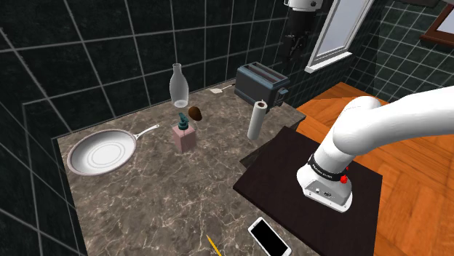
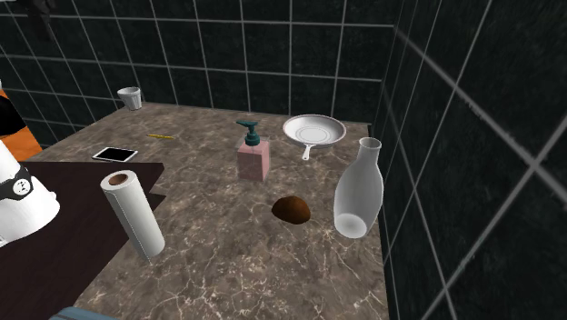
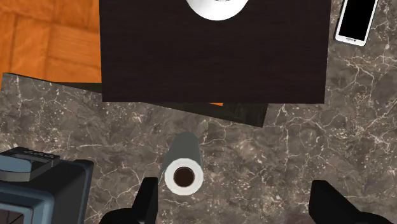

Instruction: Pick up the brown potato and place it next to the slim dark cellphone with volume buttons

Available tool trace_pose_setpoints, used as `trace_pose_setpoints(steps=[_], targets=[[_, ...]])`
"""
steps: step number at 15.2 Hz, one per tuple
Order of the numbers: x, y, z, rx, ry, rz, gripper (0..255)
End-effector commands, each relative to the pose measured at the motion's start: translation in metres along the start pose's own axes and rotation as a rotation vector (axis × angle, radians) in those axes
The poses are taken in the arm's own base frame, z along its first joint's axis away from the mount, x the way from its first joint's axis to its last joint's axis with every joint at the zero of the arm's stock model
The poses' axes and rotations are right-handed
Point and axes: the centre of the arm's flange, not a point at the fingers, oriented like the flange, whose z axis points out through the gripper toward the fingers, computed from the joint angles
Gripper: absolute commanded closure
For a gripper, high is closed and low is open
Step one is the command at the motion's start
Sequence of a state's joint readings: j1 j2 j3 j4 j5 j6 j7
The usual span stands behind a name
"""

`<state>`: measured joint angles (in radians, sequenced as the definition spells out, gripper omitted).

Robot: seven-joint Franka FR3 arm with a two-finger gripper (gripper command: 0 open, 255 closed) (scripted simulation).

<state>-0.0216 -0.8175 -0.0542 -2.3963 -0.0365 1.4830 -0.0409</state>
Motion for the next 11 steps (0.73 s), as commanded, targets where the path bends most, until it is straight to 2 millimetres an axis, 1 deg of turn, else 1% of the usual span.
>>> trace_pose_setpoints(steps=[1, 11], targets=[[0.0, 0.0, 0.0, 0.0, 0.0, 0.0, 0], [0.104, -0.042, 0.074, -0.054, 0.005, 0.05, 0]])
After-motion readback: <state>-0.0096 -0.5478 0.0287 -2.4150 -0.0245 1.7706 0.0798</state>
